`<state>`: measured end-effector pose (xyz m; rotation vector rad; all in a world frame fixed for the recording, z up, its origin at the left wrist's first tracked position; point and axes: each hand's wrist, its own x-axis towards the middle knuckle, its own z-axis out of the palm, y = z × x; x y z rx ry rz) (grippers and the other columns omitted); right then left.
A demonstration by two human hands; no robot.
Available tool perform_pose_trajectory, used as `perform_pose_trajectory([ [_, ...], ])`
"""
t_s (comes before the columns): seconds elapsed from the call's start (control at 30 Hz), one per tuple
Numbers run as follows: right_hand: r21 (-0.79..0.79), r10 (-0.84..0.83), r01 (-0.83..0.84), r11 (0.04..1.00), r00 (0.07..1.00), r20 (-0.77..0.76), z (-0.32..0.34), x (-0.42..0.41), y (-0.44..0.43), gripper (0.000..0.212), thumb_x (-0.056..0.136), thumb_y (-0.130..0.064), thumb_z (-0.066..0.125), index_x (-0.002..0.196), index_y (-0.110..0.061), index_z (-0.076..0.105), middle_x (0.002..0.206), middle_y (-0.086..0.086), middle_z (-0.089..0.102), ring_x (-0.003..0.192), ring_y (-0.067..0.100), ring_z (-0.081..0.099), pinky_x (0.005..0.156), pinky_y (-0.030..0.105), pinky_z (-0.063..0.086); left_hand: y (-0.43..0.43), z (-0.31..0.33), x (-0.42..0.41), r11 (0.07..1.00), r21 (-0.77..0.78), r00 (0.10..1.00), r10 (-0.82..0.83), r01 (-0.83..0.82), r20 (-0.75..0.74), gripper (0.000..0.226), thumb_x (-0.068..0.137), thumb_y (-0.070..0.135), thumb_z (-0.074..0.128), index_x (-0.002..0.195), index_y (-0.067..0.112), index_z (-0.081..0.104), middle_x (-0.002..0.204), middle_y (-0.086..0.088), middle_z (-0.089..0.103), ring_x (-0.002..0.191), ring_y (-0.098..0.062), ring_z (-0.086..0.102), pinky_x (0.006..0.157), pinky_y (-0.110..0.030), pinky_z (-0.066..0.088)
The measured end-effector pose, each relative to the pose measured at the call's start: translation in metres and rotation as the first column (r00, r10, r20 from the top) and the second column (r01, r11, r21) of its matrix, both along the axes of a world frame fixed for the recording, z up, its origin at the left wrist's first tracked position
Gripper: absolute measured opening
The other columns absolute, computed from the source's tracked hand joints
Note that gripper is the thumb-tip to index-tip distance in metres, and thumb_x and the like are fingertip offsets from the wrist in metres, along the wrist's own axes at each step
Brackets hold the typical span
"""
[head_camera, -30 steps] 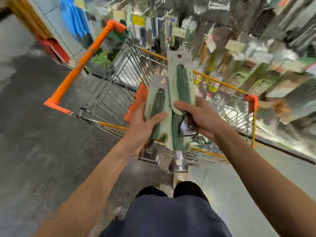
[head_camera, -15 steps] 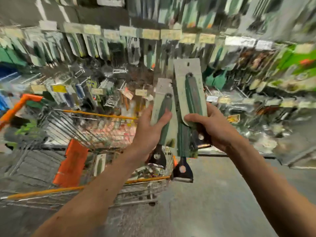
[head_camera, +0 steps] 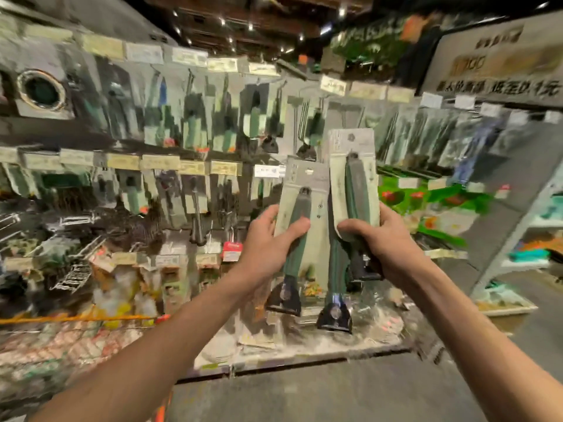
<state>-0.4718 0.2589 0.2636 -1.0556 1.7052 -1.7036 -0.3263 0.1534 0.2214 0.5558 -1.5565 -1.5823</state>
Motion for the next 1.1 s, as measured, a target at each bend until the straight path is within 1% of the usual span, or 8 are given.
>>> perform_pose_trajectory([
  [0.1, -0.048, -0.010, 0.009, 0.999, 1.000, -0.014, 0.009, -0.035, -0.013, 0.031, 0.079, 0.000, 0.073, 0.106, -0.010, 0.062, 0.089, 0.010, 0.073, 0.068, 0.020, 0.069, 0.054, 0.033, 0.056, -0.008, 0.018, -0.034, 0.999, -0.040, 1.000, 0.013, -0.012, 0.023, 0.015, 0.095, 0.010, 0.061, 0.107, 0.019, 0.061, 0.104, -0.005, 0.074, 0.096, -0.022, 0.072, 0.087, -0.044, 0.059],
  [0.27, -0.087, -0.008, 0.010, 0.996, 1.000, 0.017, 0.017, -0.072, -0.041, 0.030, 0.082, -0.005, 0.073, 0.107, -0.010, 0.059, 0.087, 0.013, 0.071, 0.054, 0.016, 0.064, 0.040, 0.025, 0.047, -0.030, 0.034, -0.067, 0.985, -0.170, 0.995, 0.057, -0.044, 0.077, 0.023, 0.094, 0.009, 0.059, 0.113, 0.020, 0.057, 0.105, -0.003, 0.071, 0.096, -0.019, 0.070, 0.084, -0.042, 0.060],
  [0.4, -0.083, -0.015, 0.016, 0.996, 1.000, 0.010, 0.012, -0.105, -0.070, 0.030, 0.082, -0.004, 0.073, 0.108, -0.012, 0.061, 0.082, 0.011, 0.072, 0.052, 0.017, 0.062, 0.041, 0.026, 0.046, -0.064, 0.035, -0.092, 0.982, -0.180, 0.998, 0.062, -0.063, -0.011, 0.052, 0.091, 0.005, 0.066, 0.129, 0.031, 0.040, 0.107, -0.005, 0.072, 0.090, -0.020, 0.074, 0.079, -0.041, 0.061],
  [0.53, -0.056, -0.002, 0.000, 0.998, 1.000, -0.023, 0.010, -0.142, -0.110, 0.030, 0.082, -0.006, 0.073, 0.108, -0.012, 0.060, 0.073, 0.010, 0.068, 0.047, 0.018, 0.057, 0.046, 0.028, 0.045, -0.110, 0.034, -0.125, 0.956, -0.264, 0.992, 0.119, -0.128, -0.049, 0.040, 0.094, 0.015, 0.066, 0.116, 0.043, 0.048, 0.116, -0.003, 0.067, 0.099, -0.026, 0.070, 0.081, -0.050, 0.060],
  [0.7, -0.077, 0.031, -0.039, 0.996, 0.995, -0.096, 0.029, -0.181, -0.168, 0.028, 0.081, -0.003, 0.073, 0.104, -0.015, 0.062, 0.087, 0.023, 0.071, 0.065, 0.031, 0.060, 0.058, 0.042, 0.047, -0.164, 0.043, -0.168, 0.896, -0.384, 0.975, 0.203, -0.221, -0.088, 0.031, 0.094, 0.017, 0.066, 0.110, 0.042, 0.058, 0.120, 0.018, 0.062, 0.119, -0.012, 0.057, 0.101, -0.043, 0.050],
  [0.8, -0.059, 0.056, -0.067, 0.996, 0.982, -0.179, 0.043, -0.205, -0.209, 0.033, 0.080, -0.009, 0.075, 0.109, -0.014, 0.060, 0.090, 0.017, 0.072, 0.067, 0.026, 0.066, 0.057, 0.037, 0.051, -0.201, 0.054, -0.192, 0.852, -0.446, 0.961, 0.255, -0.276, -0.108, 0.034, 0.095, 0.014, 0.063, 0.112, 0.043, 0.059, 0.122, 0.023, 0.061, 0.123, -0.004, 0.054, 0.109, -0.046, 0.043],
  [0.97, -0.060, 0.079, -0.095, 0.994, 0.969, -0.233, 0.058, -0.230, -0.259, 0.033, 0.081, -0.008, 0.074, 0.110, -0.013, 0.060, 0.089, 0.009, 0.072, 0.063, 0.021, 0.069, 0.057, 0.044, 0.059, -0.251, 0.068, -0.219, 0.813, -0.481, 0.943, 0.311, -0.330, -0.121, 0.036, 0.096, 0.008, 0.061, 0.111, 0.041, 0.060, 0.120, 0.027, 0.061, 0.118, 0.010, 0.052, 0.109, -0.027, 0.041],
  [1.1, -0.031, 0.110, -0.121, 0.992, 0.964, -0.244, 0.059, -0.243, -0.290, 0.034, 0.082, -0.012, 0.075, 0.111, -0.013, 0.057, 0.089, 0.009, 0.070, 0.057, 0.017, 0.066, 0.054, 0.042, 0.056, -0.287, 0.079, -0.235, 0.810, -0.452, 0.924, 0.367, -0.373, -0.105, 0.033, 0.098, 0.009, 0.057, 0.118, 0.034, 0.061, 0.120, 0.029, 0.057, 0.118, 0.008, 0.051, 0.108, -0.027, 0.039],
])
